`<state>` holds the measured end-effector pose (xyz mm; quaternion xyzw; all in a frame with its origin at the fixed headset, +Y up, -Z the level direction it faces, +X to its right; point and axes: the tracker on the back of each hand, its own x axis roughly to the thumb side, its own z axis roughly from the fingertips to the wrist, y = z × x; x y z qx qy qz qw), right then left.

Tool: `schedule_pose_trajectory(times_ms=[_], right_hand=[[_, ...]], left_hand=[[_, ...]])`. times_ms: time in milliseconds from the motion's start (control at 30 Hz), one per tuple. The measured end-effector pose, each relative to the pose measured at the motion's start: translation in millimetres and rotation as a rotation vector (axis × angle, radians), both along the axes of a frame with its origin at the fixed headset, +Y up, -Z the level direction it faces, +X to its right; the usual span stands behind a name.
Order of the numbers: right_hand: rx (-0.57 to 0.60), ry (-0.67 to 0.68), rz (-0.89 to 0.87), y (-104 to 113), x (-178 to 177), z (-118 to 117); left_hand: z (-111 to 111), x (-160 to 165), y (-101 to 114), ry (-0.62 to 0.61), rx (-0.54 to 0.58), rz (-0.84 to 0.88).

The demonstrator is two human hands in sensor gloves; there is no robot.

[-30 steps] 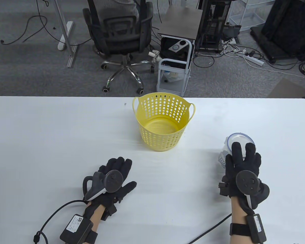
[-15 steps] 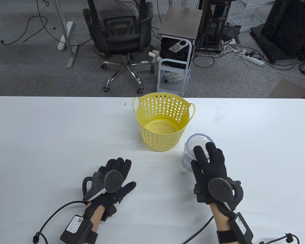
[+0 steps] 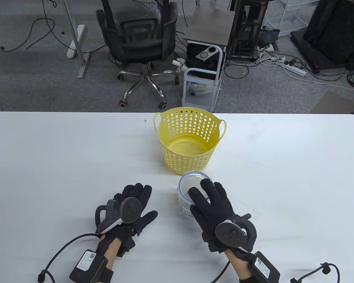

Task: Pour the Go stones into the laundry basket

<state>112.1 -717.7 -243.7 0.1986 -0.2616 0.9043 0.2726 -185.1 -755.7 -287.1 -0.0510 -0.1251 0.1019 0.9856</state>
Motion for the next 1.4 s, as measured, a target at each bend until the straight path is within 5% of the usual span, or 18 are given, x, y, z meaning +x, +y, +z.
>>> schedule_pose_trajectory(times_ms=[367, 767, 1067, 1400], right_hand=[[-0.005, 0.132, 0.110, -21.0, -22.3, 5.4], [-0.090, 0.177, 0.079, -18.7, -16.7, 0.4], [-0.341, -0.046, -0.349, -24.4, 25.8, -32.1], [-0.727, -0.009, -0.544, -53.3, 28.4, -68.0]], left_hand=[[0.0, 0.0, -2.8, -0.012, -0.031, 0.015], [0.4, -6.6, 0.6, -0.007, 0.058, 0.200], [6.8, 5.4, 4.4, 0.126, 0.011, 0.531], [16.2, 17.8, 6.8, 0.144, -0.101, 0.524]])
